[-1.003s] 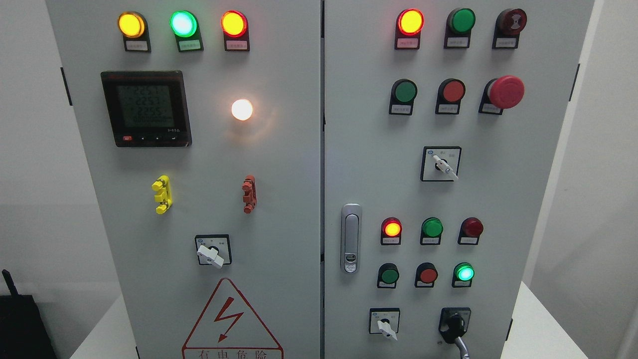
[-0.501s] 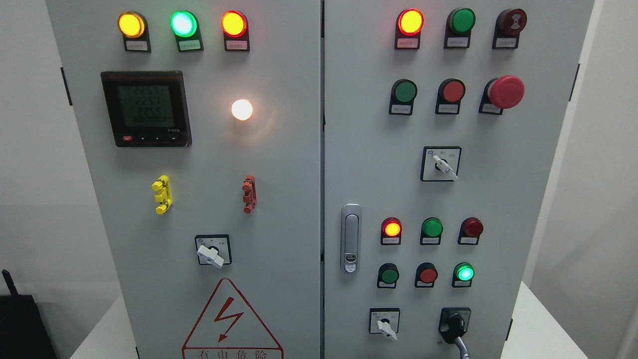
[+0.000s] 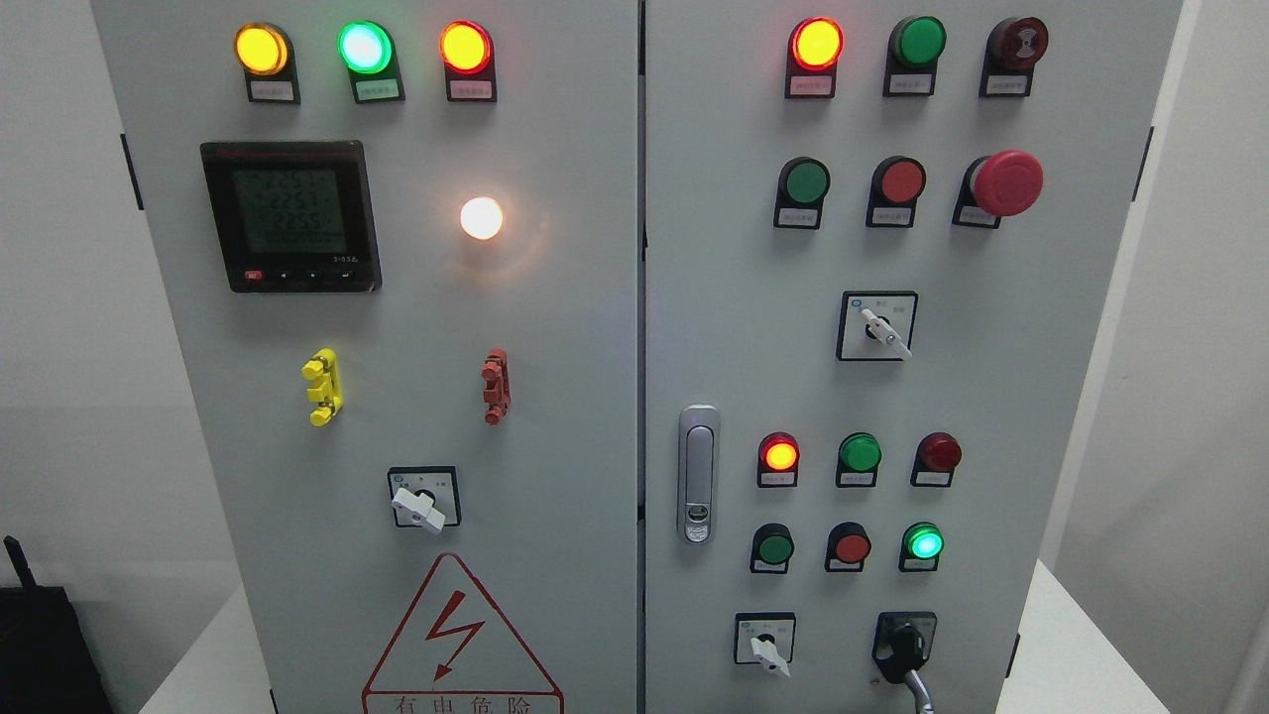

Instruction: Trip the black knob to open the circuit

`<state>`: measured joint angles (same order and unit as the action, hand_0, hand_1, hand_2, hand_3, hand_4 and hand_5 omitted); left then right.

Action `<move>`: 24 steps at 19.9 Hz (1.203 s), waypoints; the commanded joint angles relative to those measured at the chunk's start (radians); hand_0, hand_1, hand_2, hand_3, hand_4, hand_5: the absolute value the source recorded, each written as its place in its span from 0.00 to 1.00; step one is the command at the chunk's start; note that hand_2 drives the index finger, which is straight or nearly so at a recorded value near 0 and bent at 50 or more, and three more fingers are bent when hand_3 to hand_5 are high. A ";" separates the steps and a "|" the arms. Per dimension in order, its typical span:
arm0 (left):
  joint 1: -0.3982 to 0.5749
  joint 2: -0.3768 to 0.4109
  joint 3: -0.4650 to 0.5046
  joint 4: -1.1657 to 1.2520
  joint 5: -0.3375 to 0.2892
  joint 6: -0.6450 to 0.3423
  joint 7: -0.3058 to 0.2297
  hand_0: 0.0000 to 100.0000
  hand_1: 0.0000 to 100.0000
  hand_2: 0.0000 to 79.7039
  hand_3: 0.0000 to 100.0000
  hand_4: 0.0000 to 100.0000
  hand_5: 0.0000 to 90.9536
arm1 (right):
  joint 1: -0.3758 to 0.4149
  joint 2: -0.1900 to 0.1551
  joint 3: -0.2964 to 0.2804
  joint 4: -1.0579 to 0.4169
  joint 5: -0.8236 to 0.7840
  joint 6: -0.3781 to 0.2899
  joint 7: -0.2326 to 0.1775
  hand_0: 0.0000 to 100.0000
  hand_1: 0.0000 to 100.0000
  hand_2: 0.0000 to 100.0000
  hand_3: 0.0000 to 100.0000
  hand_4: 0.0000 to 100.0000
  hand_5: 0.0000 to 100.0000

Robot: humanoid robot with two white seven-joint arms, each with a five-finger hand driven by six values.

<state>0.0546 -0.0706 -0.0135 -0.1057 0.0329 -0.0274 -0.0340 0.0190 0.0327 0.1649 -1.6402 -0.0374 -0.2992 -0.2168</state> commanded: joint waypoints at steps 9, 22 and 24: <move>-0.002 -0.002 0.001 0.000 0.002 -0.002 0.000 0.12 0.39 0.00 0.00 0.00 0.00 | -0.014 -0.008 0.021 -0.041 0.008 -0.047 0.036 1.00 1.00 0.00 1.00 0.99 0.88; -0.002 -0.002 0.001 0.000 0.002 -0.002 0.000 0.12 0.39 0.00 0.00 0.00 0.00 | -0.013 -0.031 -0.004 -0.038 -0.015 -0.044 0.033 1.00 1.00 0.00 1.00 0.99 0.88; -0.002 -0.002 0.001 0.000 0.002 -0.002 0.000 0.12 0.39 0.00 0.00 0.00 0.00 | -0.013 -0.034 -0.010 -0.038 -0.015 -0.044 0.033 1.00 1.00 0.00 1.00 0.99 0.88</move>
<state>0.0546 -0.0705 -0.0135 -0.1057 0.0329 -0.0275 -0.0340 0.0204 0.0020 0.1532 -1.6403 -0.0545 -0.3063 -0.2079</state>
